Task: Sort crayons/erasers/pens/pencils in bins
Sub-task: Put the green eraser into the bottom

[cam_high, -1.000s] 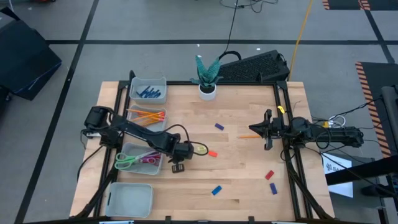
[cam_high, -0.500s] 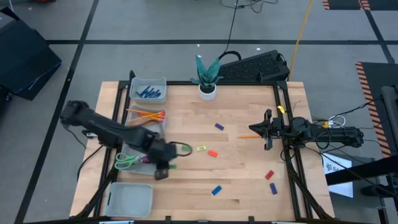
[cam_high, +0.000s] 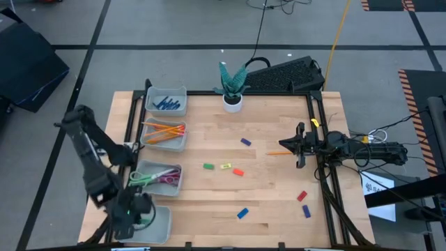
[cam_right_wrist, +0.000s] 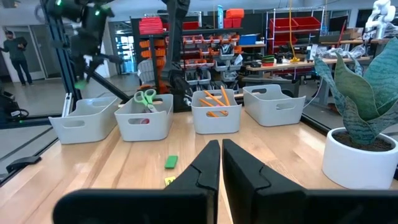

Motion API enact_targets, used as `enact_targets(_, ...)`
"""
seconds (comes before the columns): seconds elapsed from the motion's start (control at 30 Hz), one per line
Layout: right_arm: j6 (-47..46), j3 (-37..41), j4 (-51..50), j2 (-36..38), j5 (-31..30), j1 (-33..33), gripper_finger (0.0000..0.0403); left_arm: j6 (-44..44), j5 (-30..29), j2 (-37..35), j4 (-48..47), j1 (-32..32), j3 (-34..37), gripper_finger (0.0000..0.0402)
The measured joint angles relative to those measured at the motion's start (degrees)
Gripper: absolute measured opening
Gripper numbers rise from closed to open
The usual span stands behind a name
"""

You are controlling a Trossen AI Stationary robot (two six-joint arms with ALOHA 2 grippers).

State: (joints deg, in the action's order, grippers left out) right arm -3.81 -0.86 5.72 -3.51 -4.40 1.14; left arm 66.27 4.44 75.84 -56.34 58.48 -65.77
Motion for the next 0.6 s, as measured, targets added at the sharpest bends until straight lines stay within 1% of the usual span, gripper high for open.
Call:
enact_targets(0.1,0.0,0.0,0.0,0.0,0.0,0.0,0.0013,0.5,-4.5,3.8,-0.7,3.9,0.1,0.0051)
enact_targets(0.17,0.0,0.0,0.0,0.0,0.0,0.0,0.0013,-0.6,-6.1,6.8,0.6,5.5,0.1,0.0051)
enact_targets(0.3,0.0,0.0,0.0,0.0,0.0,0.0,0.0013,-3.8,-6.7,13.6,4.0,8.3,0.1,0.0051)
enact_targets(0.43,0.0,0.0,0.0,0.0,0.0,0.0,0.0013,-4.6,-7.7,20.4,7.1,10.8,0.1,0.0051)
enact_targets(0.6,0.0,0.0,0.0,0.0,0.0,0.0,0.0013,-3.9,-8.6,26.7,6.6,11.5,0.1,0.0051)
